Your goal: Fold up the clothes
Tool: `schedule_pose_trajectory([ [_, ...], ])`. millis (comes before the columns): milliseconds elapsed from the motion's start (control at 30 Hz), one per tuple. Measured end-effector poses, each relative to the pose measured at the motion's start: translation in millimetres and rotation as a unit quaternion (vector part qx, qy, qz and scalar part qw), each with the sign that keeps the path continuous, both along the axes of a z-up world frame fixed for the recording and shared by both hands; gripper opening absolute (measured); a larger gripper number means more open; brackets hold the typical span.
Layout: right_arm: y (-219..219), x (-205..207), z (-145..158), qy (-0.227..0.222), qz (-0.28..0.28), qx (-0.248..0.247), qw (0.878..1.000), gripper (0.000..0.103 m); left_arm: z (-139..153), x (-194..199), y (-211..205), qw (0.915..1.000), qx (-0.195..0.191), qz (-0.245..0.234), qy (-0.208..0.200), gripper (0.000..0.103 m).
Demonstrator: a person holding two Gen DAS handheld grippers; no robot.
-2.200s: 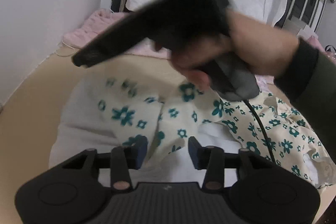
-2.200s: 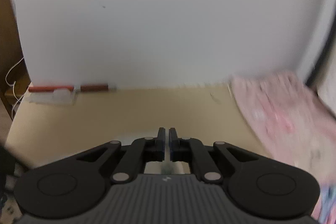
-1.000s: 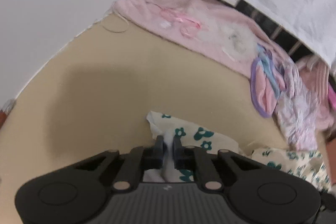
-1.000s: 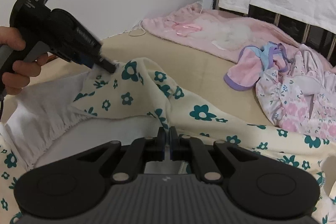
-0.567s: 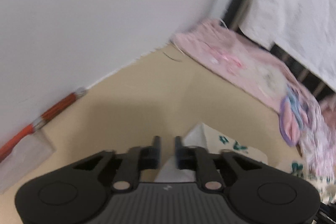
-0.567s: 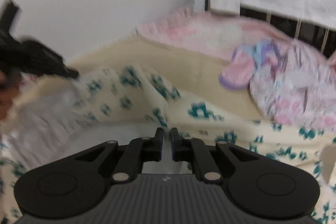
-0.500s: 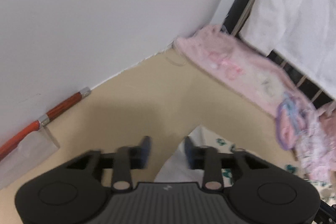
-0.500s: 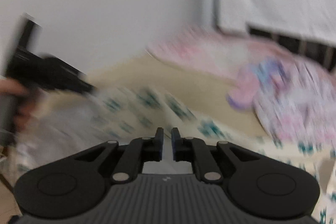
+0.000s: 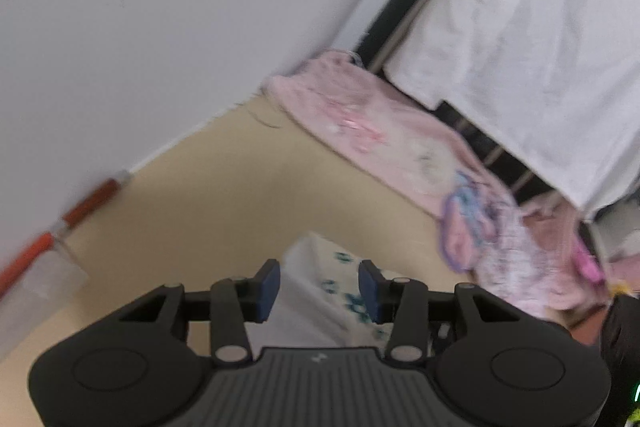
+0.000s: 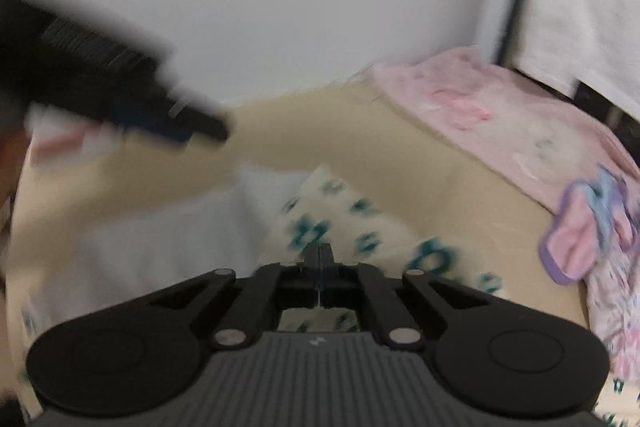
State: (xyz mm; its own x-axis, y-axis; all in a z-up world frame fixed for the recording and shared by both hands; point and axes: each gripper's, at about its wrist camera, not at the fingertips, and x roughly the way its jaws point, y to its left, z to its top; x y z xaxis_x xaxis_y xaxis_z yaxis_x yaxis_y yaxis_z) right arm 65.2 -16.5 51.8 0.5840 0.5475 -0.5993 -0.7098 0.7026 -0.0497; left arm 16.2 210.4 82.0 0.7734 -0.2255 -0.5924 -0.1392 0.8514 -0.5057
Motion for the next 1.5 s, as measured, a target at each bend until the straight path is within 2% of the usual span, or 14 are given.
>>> schedule_pose_trajectory([
  [100,-23.2,2.3,23.5,-0.012,-0.029,0.069,0.997,0.000,0.9,3.9,-3.7,0.9993,-0.028,-0.025,0.008,0.043],
  [200,-32.5,-6.3,31.2,-0.021,0.023,0.053,0.998,0.012,-7.2,9.1,-9.5,0.9982,-0.036,-0.038,0.029,0.050],
  [267,-34.2,-13.2,28.3,-0.010,0.083,0.018,0.996,0.066,-13.9,11.5,-8.1,0.9986,-0.029,-0.022,0.037,0.049],
  [300,-32.8,-20.8,23.2,-0.020,0.115,-0.003,0.993,0.068,-15.9,11.5,-5.2,0.9990,-0.025,-0.010,0.036,0.049],
  [367,-24.5,-38.1,5.8,-0.061,0.166,-0.052,0.983,0.053,-17.0,10.7,0.2,0.9993,-0.017,0.009,0.031,0.049],
  [467,-9.5,-34.1,-16.5,-0.064,0.158,-0.113,0.979,0.022,-14.3,10.0,3.0,0.9994,-0.016,0.008,0.028,0.049],
  [567,-7.0,-28.7,-22.3,-0.065,0.159,-0.116,0.978,0.002,-9.3,6.6,-0.1,0.9997,-0.002,-0.007,0.024,0.050],
  [700,-14.5,-28.1,-3.2,-0.104,0.124,-0.063,0.985,0.000,-9.6,4.4,0.5,0.9991,-0.025,-0.019,0.029,0.054],
  [833,-31.0,-35.2,24.4,-0.160,0.073,-0.005,0.984,0.000,-21.6,14.6,-5.5,0.9935,-0.105,-0.015,0.042,0.057],
  [1000,-49.4,-37.3,48.3,-0.194,0.047,0.028,0.979,0.000,-38.5,30.0,-16.5,0.9765,-0.207,-0.004,0.060,0.064],
  [1133,-50.5,-51.7,48.6,-0.214,0.044,0.017,0.976,0.000,-52.0,42.3,-25.2,0.9552,-0.287,0.004,0.073,0.066],
  [1267,-47.8,-58.1,36.3,-0.222,0.047,-0.015,0.974,0.000,-69.1,56.7,-28.0,0.9430,-0.298,0.020,0.148,0.063],
  [1367,-57.5,-49.2,28.5,-0.165,0.056,-0.049,0.983,0.006,-70.4,42.4,-16.4,0.9420,-0.306,0.036,0.133,0.063],
  [1500,-46.0,-35.0,4.0,-0.134,0.087,-0.103,0.982,0.007,-66.9,27.8,1.0,0.9429,-0.300,0.089,0.114,0.063],
])
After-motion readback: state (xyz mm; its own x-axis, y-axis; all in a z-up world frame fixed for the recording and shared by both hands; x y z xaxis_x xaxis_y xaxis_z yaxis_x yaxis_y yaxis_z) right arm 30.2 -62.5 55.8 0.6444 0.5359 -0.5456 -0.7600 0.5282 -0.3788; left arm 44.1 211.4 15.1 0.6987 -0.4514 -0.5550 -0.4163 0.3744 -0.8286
